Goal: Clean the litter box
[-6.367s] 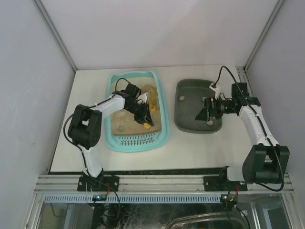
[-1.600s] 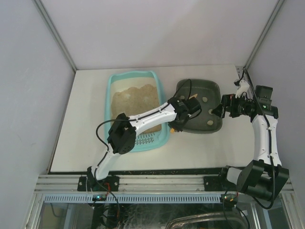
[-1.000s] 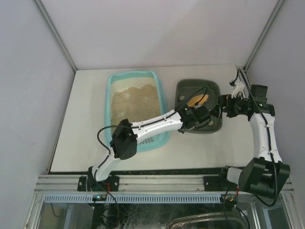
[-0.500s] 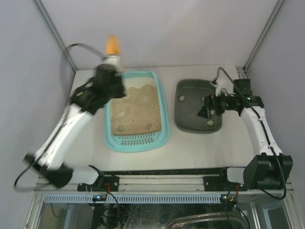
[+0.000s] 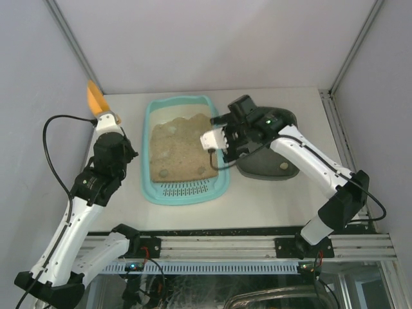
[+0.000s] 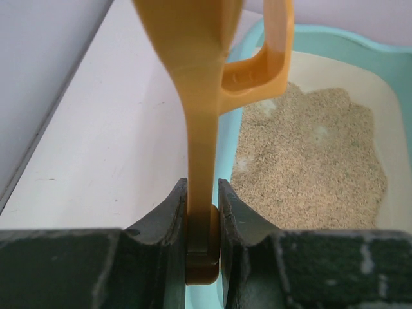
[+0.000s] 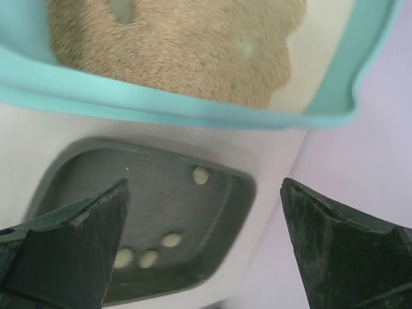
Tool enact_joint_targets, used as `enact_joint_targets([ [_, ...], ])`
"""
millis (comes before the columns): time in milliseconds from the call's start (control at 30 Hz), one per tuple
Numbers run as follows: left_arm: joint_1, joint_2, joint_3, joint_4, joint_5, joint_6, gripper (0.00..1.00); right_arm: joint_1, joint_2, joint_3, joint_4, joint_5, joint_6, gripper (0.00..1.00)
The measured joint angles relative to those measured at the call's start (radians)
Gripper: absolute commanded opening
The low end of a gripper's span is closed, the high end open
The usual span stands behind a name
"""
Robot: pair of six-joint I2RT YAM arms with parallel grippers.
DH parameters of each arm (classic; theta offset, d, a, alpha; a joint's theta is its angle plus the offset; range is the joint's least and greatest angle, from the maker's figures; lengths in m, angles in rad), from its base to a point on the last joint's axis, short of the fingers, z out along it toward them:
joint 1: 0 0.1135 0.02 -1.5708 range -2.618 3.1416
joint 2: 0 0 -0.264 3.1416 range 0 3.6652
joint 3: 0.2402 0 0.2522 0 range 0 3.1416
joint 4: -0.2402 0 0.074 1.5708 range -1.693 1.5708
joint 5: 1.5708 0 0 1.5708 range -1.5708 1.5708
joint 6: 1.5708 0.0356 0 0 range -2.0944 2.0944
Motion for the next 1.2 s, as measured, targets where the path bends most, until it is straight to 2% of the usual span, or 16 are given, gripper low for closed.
enact_joint_targets([
  [100, 0.001, -0.024, -0.035, 0.039, -0.031, 0.000, 0.00, 0.074, 0.016, -0.031, -0.051, 0.039, -0.238, 1.00],
  [200, -0.005, -0.058, -0.069, 0.066, -0.051, -0.001, 0.00, 0.142, 0.108, 0.061, -0.159, 0.068, -0.401, 1.00],
  [300, -0.037, -0.074, -0.080, 0.076, -0.075, 0.000, 0.00, 0.190, 0.188, 0.136, -0.221, 0.085, -0.481, 1.00],
  [467, -0.085, -0.079, -0.080, 0.085, -0.109, 0.000, 0.00, 0.256, 0.240, 0.133, -0.319, 0.153, -0.597, 0.98],
  [733, -0.148, -0.147, -0.093, 0.087, -0.185, 0.013, 0.00, 0.290, 0.349, 0.135, -0.422, 0.241, -0.637, 0.89],
  [833, -0.161, -0.163, -0.093, 0.090, -0.209, 0.016, 0.00, 0.293, 0.379, 0.135, -0.422, 0.264, -0.639, 0.77],
  [1000, -0.183, -0.164, -0.093, 0.092, -0.233, 0.024, 0.00, 0.300, 0.449, 0.174, -0.440, 0.305, -0.627, 0.36],
  [1033, -0.185, -0.164, -0.093, 0.092, -0.236, 0.026, 0.00, 0.302, 0.464, 0.187, -0.471, 0.319, -0.615, 0.30],
  [1133, -0.193, -0.166, -0.093, 0.092, -0.245, 0.033, 0.00, 0.307, 0.494, 0.224, -0.531, 0.339, -0.596, 0.25],
  [1200, -0.199, -0.167, -0.093, 0.092, -0.255, 0.034, 0.00, 0.318, 0.510, 0.250, -0.557, 0.344, -0.594, 0.12],
])
